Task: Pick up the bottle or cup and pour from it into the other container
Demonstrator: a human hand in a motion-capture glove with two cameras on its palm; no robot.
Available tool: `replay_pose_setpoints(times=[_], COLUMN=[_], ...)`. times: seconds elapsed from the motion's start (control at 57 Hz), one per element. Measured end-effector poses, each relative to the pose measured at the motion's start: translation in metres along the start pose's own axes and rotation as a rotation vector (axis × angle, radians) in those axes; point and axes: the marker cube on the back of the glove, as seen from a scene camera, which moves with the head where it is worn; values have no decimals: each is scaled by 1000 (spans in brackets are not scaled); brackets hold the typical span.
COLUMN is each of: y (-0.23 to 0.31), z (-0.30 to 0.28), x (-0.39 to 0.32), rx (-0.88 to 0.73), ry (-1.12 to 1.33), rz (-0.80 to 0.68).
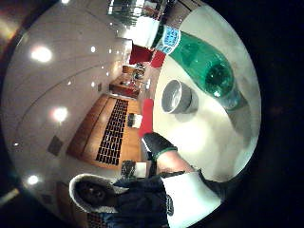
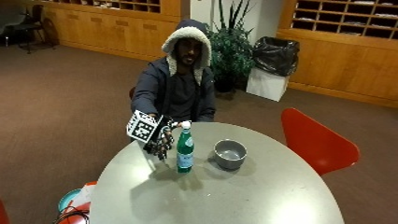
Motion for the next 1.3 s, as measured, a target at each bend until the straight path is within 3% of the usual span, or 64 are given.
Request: replay_pose_setpoints(times=[0.369, 0.474, 0.579, 0.79, 0.895, 1.035, 1.106, 1.299], y=[-50, -64, -58, -62, -56, -52, -47, -55], z=[35, 42, 43, 42, 37, 21, 11, 10], x=[16, 13, 8, 5, -3, -36, -65, -131], rx=[37, 147, 102, 231, 223, 223, 134, 239], ry=[-234, -282, -290, -279, -257, -84, 59, 511], rz=[23, -148, -4, -10, -30, -198, -172, -151])
